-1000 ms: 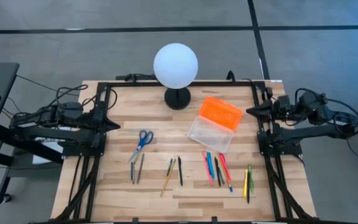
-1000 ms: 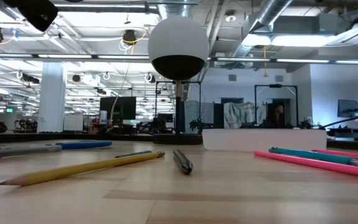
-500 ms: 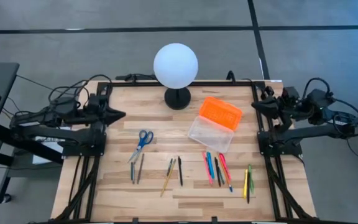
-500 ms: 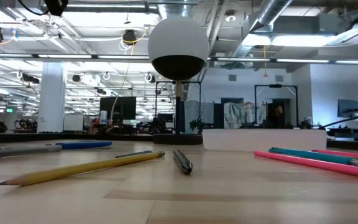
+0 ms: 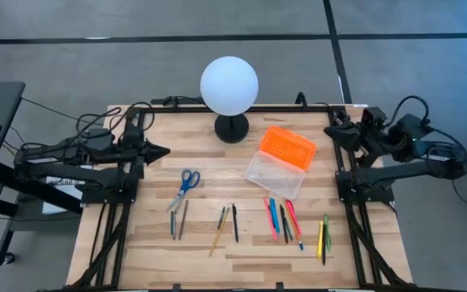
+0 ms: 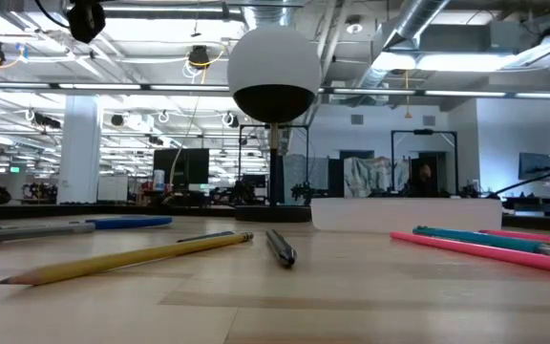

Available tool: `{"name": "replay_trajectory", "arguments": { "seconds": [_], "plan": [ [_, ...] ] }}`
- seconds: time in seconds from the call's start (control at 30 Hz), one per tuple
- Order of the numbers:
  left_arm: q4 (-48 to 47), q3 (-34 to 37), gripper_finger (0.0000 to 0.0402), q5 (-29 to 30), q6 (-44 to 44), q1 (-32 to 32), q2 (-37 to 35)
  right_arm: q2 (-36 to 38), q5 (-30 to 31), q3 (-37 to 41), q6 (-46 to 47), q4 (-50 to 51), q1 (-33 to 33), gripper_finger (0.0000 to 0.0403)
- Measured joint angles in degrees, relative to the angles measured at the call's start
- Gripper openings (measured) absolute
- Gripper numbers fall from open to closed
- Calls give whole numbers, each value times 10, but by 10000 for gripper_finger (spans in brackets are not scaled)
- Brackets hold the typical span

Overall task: Pick & place school supplies into a supply box
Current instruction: Put the black pen into the orange supply box

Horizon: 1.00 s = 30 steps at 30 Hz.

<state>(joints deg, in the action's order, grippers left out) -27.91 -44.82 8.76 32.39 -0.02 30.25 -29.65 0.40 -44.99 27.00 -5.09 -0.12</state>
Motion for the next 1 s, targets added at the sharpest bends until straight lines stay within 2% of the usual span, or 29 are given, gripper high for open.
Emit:
{"name": "replay_trajectory", "arguments": {
  "seconds": [0.1, 0.3, 0.53, 0.63, 0.9, 1.0],
  "plan": [
    [-6, 0, 0, -23, 23, 0, 11, -26, 0, 0, -3, -27, 0, 0],
    [-10, 0, 0, -25, 49, 0, 34, -56, 1, 0, -62, -22, 0, 0],
    [-11, 0, 0, -38, 84, 0, 66, -123, -11, 0, -16, -26, 8, 0],
    [-24, 0, 0, -76, 100, 0, 80, -158, -36, 0, -19, -55, 21, 0],
    [72, 0, 0, -113, 49, 0, 124, -227, -39, 0, -48, -113, 58, 0],
    [128, 0, 0, -160, 8, 0, 141, -240, -39, 0, -50, -120, 66, 0]
  ]
}}
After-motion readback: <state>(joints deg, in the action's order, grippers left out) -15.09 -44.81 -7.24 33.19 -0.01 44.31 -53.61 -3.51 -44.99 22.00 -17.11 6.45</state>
